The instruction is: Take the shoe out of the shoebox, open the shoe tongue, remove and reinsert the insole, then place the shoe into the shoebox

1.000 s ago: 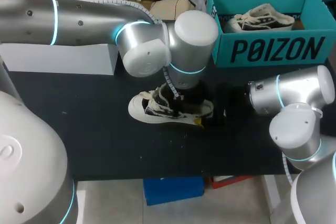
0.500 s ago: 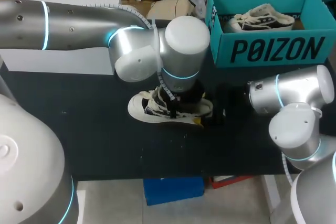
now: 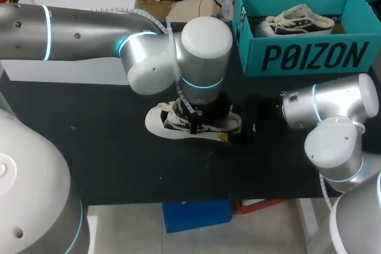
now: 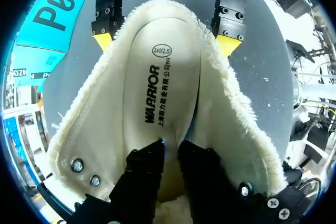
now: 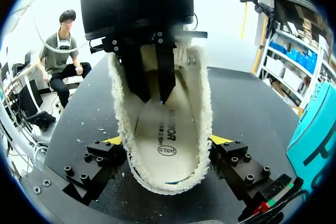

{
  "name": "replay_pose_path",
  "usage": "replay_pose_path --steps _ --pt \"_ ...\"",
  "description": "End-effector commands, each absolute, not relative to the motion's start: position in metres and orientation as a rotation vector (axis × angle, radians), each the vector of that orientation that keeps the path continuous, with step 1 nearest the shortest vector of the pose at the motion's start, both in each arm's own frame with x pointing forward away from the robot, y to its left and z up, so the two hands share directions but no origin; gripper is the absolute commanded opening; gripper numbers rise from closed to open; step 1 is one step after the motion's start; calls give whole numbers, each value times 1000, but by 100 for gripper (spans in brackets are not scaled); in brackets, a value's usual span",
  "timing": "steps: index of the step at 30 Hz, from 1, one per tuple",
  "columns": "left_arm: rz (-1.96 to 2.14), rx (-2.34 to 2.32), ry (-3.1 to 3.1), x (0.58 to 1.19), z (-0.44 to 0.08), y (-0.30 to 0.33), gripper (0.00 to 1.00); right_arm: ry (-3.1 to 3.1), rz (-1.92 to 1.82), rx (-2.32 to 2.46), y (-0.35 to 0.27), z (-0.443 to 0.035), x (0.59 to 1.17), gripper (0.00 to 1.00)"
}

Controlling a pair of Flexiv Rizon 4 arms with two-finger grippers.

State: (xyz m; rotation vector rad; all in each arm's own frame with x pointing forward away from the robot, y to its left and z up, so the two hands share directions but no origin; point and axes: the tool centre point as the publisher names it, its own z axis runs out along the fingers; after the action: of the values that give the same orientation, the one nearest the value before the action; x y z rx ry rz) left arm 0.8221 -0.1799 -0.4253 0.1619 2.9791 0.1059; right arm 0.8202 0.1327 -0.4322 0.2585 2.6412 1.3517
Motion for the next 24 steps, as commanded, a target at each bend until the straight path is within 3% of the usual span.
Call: replay_pose_path --steps 1,24 --pt "75 198 3007 825 -455 -183 0 2643 1349 260 130 -432 820 0" --pt "-118 202 3037 797 -395 -195 0 2643 1349 260 130 -432 820 0"
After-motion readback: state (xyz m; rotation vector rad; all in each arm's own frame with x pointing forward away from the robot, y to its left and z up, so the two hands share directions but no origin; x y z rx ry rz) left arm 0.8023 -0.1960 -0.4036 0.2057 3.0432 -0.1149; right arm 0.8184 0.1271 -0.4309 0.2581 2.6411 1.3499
